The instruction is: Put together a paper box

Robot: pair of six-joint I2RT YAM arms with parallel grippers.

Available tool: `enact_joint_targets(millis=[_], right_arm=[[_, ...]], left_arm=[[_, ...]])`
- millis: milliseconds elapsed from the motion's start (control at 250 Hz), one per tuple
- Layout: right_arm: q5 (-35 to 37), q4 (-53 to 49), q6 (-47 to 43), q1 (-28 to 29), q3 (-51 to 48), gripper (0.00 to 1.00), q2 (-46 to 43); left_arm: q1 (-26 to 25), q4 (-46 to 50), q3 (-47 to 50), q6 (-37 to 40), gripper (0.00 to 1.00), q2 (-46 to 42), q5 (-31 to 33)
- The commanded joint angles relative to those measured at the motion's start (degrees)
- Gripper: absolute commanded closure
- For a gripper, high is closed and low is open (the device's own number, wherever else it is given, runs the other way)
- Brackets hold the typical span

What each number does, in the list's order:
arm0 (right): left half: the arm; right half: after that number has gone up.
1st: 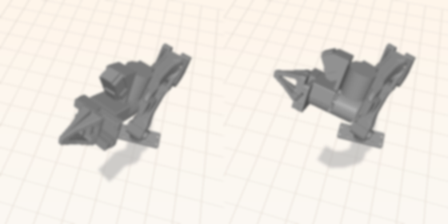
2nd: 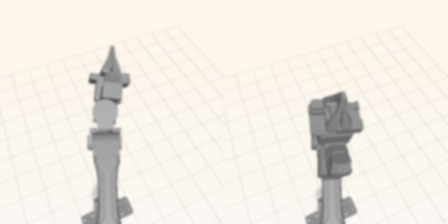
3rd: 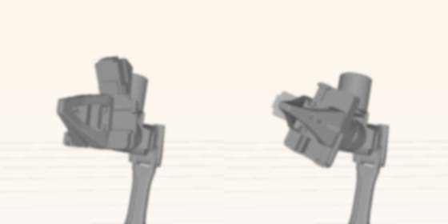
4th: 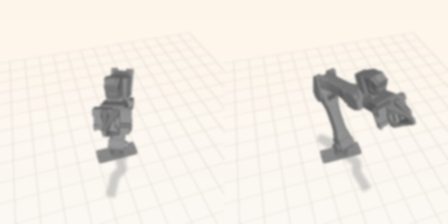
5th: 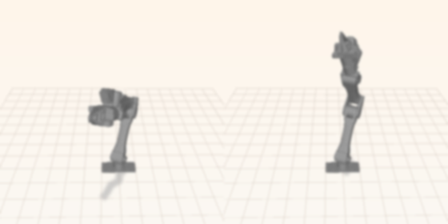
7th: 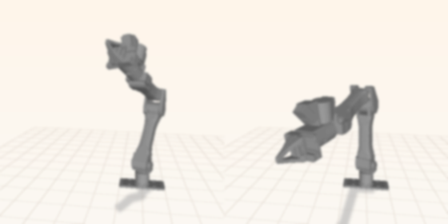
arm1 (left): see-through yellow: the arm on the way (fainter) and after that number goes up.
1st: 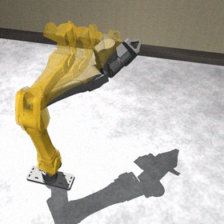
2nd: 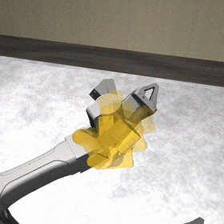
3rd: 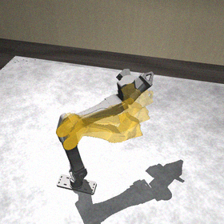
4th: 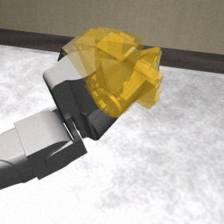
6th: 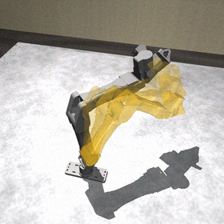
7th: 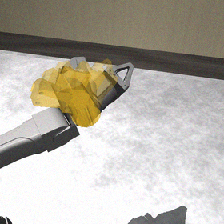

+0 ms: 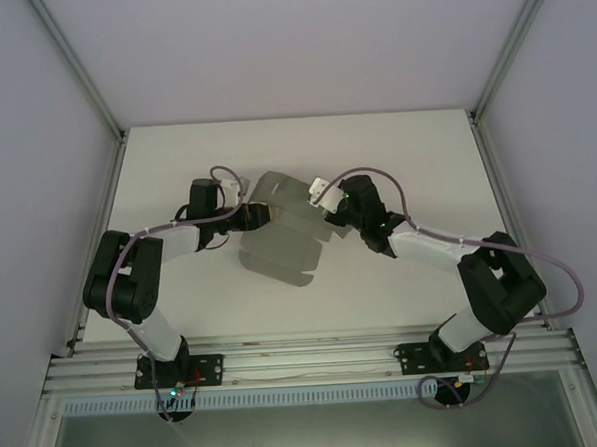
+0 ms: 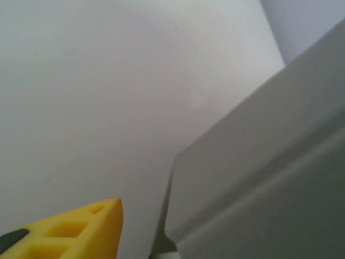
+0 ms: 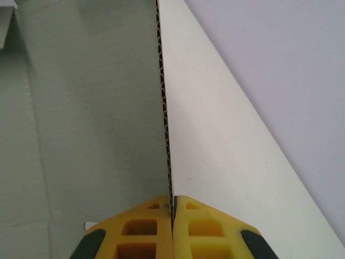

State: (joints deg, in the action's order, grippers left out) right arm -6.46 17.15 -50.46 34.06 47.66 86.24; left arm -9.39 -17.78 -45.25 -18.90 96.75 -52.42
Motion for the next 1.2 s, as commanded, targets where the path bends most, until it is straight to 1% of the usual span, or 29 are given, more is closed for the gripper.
enact_joint_targets(millis=[0,84,180,236,288,312,368,416,532,576,596,612,636,652,668,716,763,815,831,871,907,1015,1103,1199], right_arm=[[-5.14,2.23,3.26,-1.03,-0.55,1.00,-2.38],[-6.22,0.86,3.18,-1.27,0.10,1.00,-2.48],[-6.76,-0.99,2.80,-1.26,0.54,1.00,-2.55],[-6.80,-1.73,2.40,-1.27,0.57,1.00,-2.65],[-6.72,-2.60,1.84,-1.27,0.69,1.00,-2.96],[-6.65,-3.17,1.44,-1.21,0.87,1.00,-2.91],[-6.19,-4.74,0.28,-1.03,1.42,1.00,-2.85],[-4.44,-5.87,-1.19,-0.54,1.93,1.00,-2.64],[3.65,-5.15,-7.21,1.40,2.07,1.00,-0.89],[7.24,-4.29,-10.08,2.37,2.05,1.00,0.03],[8.70,-4.06,-11.42,2.79,2.09,1.00,0.50],[9.82,-3.80,-12.62,3.07,2.11,1.00,0.84],[11.69,-3.41,-14.32,3.63,2.16,1.00,1.40],[12.83,-3.16,-15.37,3.91,2.23,1.00,1.91],[14.04,-2.97,-16.46,4.15,2.33,1.00,2.37],[17.01,-2.76,-19.38,4.68,2.90,1.00,3.75],[19.24,-1.58,-21.93,4.74,3.19,1.00,4.84],[20.94,0.69,-24.50,4.74,3.04,1.00,5.72],[21.23,1.53,-25.24,4.80,2.95,1.00,5.94],[21.78,4.05,-27.36,4.87,2.31,1.00,6.31],[22.23,6.77,-29.43,5.05,1.57,1.00,6.85],[23.38,17.86,-36.17,5.73,-1.59,1.00,9.17],[24.48,26.77,-41.56,6.29,-3.36,1.00,11.91],[23.99,34.42,-46.06,6.65,-4.27,1.00,14.57]], left_arm=[[-0.35,-4.14,0.68,-0.68,0.63,-0.23,-3.94],[-0.37,-5.56,0.98,-1.86,0.76,-0.10,-4.22],[-0.37,-7.93,1.59,-3.49,0.87,-0.48,-4.12],[-0.37,-7.95,1.53,-4.11,0.93,-0.61,-3.61],[-0.37,-7.88,1.41,-4.95,0.96,-0.67,-3.17],[-0.37,-7.74,1.20,-5.56,1.00,-0.60,-2.77],[-0.37,-7.08,0.63,-7.03,1.00,-0.19,-2.27],[-0.37,-6.76,0.03,-8.26,1.00,0.30,-2.50],[-0.46,-7.82,-0.18,-11.05,1.00,1.14,-3.60],[-0.38,-7.10,-0.10,-11.45,0.88,1.07,-3.14],[-0.45,-6.38,-0.13,-11.36,0.80,0.93,-2.61],[-0.46,-5.72,-0.11,-11.14,0.70,0.82,-2.16],[-0.46,-4.78,-0.03,-10.70,0.51,0.62,-1.51],[-0.46,-4.02,0.03,-10.37,0.44,0.35,-1.05],[-0.46,-3.10,0.04,-9.90,0.41,0.26,-0.33],[-0.46,0.50,-0.01,-7.85,0.38,-0.43,2.13],[-0.46,3.67,0.07,-6.30,0.30,-1.35,5.00],[-0.31,6.07,0.50,-4.76,0.26,-2.69,7.22],[-0.28,6.52,0.76,-4.48,0.22,-3.26,7.79],[-0.20,7.44,1.40,-3.94,0.09,-4.73,9.20],[-0.04,8.27,1.84,-3.46,0.01,-6.22,10.76],[0.37,11.85,2.10,-2.00,0.00,-10.47,16.18],[1.09,15.73,0.82,-1.78,0.00,-12.39,21.79],[2.97,16.50,-0.23,-3.11,0.00,-13.14,24.32]])
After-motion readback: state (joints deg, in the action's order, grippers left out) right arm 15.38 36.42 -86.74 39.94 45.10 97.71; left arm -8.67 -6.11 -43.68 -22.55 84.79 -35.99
